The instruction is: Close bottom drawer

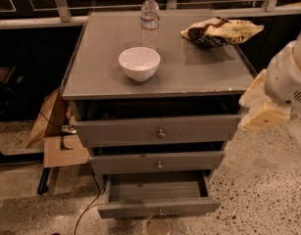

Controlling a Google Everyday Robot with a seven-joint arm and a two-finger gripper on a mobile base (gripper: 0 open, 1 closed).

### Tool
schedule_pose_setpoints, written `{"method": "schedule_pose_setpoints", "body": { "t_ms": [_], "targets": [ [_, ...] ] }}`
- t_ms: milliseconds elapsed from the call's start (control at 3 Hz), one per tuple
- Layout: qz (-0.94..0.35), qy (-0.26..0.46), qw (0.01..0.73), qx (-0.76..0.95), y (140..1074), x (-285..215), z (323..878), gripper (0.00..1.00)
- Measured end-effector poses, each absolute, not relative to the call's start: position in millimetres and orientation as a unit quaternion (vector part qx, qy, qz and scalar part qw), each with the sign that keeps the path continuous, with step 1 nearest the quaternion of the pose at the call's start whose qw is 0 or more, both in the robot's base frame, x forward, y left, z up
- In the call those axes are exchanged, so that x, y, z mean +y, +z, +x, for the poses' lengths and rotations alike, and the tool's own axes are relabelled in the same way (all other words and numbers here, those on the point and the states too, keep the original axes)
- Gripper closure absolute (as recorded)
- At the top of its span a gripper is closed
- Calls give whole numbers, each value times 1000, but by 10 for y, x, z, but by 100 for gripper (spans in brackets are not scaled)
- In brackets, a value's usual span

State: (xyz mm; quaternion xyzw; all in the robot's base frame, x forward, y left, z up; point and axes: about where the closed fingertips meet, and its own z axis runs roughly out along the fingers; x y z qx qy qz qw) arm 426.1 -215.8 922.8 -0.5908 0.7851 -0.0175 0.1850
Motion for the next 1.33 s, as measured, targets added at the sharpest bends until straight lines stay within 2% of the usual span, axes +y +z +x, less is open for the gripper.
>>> {"method": "schedule_pose_setpoints", "body": {
  "t_ms": [667,1000,1333],
  "targets": [
    [-553,60,209,805,7672,-2245,4118,98],
    [-523,95,204,822,7056,-2345,4040,100],
    [-520,99,204,823,6976,-2348,4046,100]
  ]
}}
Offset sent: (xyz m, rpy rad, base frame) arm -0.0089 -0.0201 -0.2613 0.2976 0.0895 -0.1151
